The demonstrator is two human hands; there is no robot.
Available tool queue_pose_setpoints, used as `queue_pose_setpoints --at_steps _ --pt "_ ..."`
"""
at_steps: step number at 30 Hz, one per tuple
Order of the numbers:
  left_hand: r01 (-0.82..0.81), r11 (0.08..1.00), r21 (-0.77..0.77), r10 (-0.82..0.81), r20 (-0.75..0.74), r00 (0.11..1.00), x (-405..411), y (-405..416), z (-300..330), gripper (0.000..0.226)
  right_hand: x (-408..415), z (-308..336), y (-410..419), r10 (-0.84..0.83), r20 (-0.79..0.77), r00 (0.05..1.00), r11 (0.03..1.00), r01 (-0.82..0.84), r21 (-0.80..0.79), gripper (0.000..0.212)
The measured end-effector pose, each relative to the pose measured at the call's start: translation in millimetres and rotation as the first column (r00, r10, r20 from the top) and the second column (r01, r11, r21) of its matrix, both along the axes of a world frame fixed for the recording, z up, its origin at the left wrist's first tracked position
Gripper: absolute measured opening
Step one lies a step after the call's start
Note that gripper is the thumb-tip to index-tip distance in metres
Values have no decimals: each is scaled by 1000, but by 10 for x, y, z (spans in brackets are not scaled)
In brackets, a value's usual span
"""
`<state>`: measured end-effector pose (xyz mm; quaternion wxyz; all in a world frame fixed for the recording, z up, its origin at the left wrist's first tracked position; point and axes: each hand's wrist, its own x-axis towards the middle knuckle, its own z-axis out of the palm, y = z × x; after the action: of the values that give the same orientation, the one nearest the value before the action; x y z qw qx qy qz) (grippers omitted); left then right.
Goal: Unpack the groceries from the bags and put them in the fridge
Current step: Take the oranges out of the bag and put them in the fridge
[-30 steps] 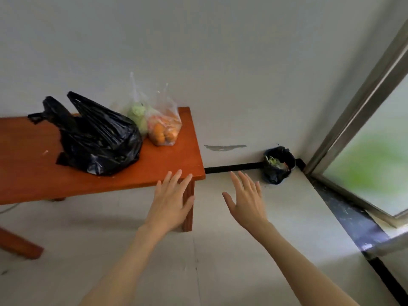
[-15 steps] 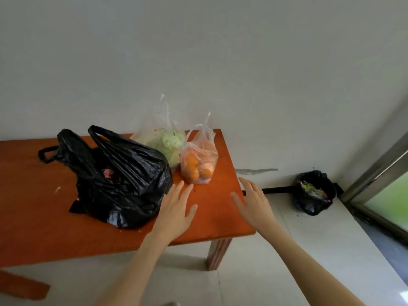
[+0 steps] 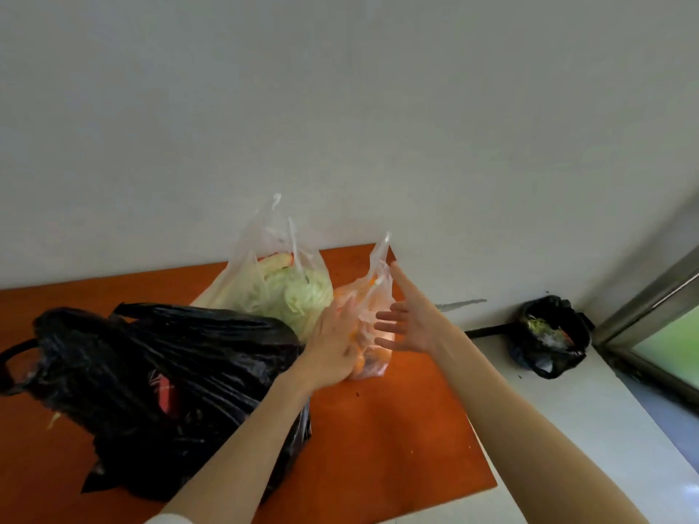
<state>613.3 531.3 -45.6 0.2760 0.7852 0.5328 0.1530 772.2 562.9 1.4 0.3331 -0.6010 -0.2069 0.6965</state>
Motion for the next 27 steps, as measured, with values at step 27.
queue_pose_setpoints --at_steps 27 --pt "190 958 -216 -203 -39 978 -25 572 -484 33 261 -789 437 317 47 947 907 -289 -307 52"
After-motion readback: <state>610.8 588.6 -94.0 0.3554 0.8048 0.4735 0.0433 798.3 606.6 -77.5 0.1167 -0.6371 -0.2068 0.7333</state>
